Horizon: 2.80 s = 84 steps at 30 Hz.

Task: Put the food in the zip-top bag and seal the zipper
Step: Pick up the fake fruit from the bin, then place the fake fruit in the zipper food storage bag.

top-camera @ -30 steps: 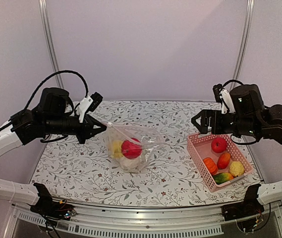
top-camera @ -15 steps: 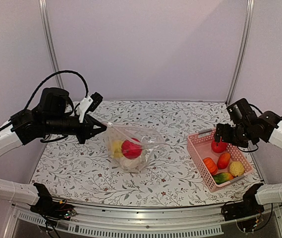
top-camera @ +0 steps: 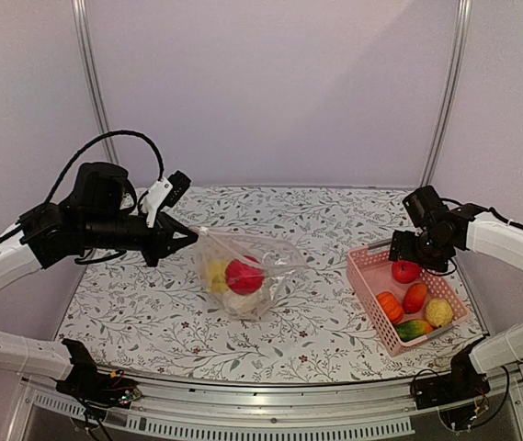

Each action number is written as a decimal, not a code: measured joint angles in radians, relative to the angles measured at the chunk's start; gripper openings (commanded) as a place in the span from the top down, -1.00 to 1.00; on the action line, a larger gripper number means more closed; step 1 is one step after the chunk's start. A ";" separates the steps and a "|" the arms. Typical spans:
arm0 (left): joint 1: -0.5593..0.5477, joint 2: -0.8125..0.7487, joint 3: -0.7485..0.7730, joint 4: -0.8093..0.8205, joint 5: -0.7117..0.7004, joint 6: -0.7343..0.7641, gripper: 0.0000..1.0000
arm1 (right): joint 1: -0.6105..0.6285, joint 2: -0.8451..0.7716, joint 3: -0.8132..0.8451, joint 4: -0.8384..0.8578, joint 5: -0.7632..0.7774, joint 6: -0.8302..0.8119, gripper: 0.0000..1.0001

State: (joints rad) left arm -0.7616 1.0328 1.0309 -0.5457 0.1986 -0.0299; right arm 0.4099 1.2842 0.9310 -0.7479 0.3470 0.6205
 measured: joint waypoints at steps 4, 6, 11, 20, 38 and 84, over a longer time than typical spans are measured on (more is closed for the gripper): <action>0.000 0.000 0.000 0.000 0.000 0.000 1.00 | -0.007 0.064 -0.002 0.035 0.003 0.001 -0.93; 0.000 0.000 0.000 0.000 0.000 0.000 1.00 | -0.007 0.093 -0.002 0.046 0.014 0.005 -0.92; 0.001 0.000 0.000 0.000 0.000 0.000 1.00 | -0.013 0.147 -0.002 0.066 0.044 0.016 -0.87; 0.001 0.000 0.000 0.000 0.003 0.000 1.00 | -0.022 0.240 -0.002 0.102 0.069 0.035 -0.79; 0.001 0.000 0.000 0.000 0.003 0.000 1.00 | -0.025 0.288 -0.003 0.140 0.095 0.036 -0.39; 0.001 0.008 0.000 0.001 0.023 0.000 1.00 | 0.464 -0.137 0.179 0.313 -0.726 -0.082 -0.22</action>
State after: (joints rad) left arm -0.7609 1.0409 1.0309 -0.5449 0.2214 -0.0303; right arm 0.8738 1.1477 1.1099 -0.4347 -0.3790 0.5388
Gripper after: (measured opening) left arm 0.003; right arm 0.685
